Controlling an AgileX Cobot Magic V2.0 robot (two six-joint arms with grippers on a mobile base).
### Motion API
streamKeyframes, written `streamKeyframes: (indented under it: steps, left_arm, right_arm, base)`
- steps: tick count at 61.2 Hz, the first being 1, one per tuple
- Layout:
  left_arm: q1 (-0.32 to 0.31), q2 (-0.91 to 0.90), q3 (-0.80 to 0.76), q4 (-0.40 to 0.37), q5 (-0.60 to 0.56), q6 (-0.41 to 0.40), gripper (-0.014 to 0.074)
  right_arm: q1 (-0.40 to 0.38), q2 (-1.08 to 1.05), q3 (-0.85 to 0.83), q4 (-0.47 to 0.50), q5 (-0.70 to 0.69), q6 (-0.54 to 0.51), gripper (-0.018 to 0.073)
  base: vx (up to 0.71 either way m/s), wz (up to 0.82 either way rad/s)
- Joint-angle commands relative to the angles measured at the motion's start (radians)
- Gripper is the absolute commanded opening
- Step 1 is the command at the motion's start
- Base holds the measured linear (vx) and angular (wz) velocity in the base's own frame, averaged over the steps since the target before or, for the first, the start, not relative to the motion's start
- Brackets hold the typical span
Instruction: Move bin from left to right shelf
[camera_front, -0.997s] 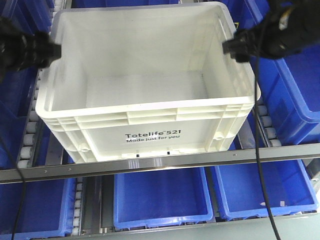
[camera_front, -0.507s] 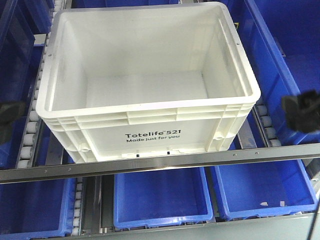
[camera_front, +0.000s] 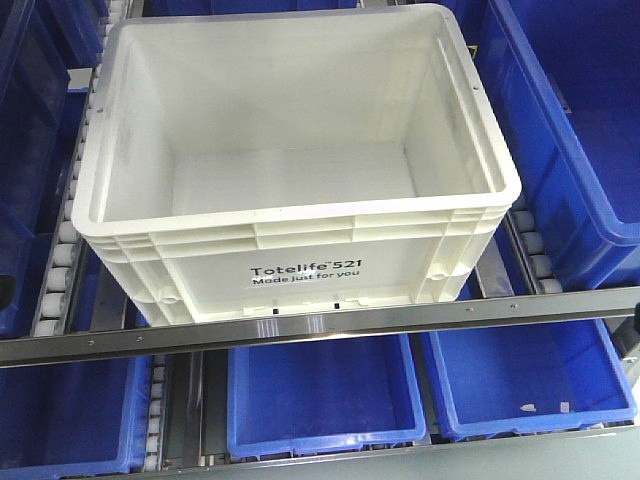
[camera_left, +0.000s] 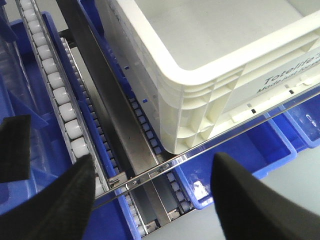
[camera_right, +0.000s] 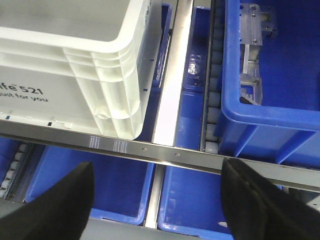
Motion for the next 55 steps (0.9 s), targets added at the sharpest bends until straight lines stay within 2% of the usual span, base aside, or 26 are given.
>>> streamKeyframes:
  steps: [1, 14, 23, 33, 55]
  left_arm:
    - [-0.003, 0.002, -0.022, -0.013, -0.059, 0.001, 0.0382]
    - [-0.003, 0.002, -0.022, -0.064, -0.062, -0.003, 0.0169]
    - [-0.003, 0.002, -0.022, -0.064, -0.058, -0.009, 0.0073]
    - [-0.003, 0.002, -0.022, -0.064, -0.053, -0.009, 0.0025]
    - [-0.003, -0.017, -0.022, -0.062, -0.052, -0.008, 0.0026]
  right_arm:
    - [-0.005, 0.004, -0.024, 0.013, -0.037, -0.036, 0.0445]
    - [-0.005, 0.004, -0.024, 0.024, -0.027, -0.036, 0.0175]
    - [-0.005, 0.004, -0.024, 0.029, -0.025, -0.022, -0.0015]
    - [-0.005, 0.004, -0.024, 0.025, -0.02, -0.02, -0.0008]
    - [-0.005, 0.004, -0.024, 0.025, -0.02, -0.02, -0.0007]
  base:
    - [0.0, 0.0]
    - [0.0, 0.0]
    - [0.0, 0.0]
    - [0.0, 0.0]
    - [0.0, 0.0]
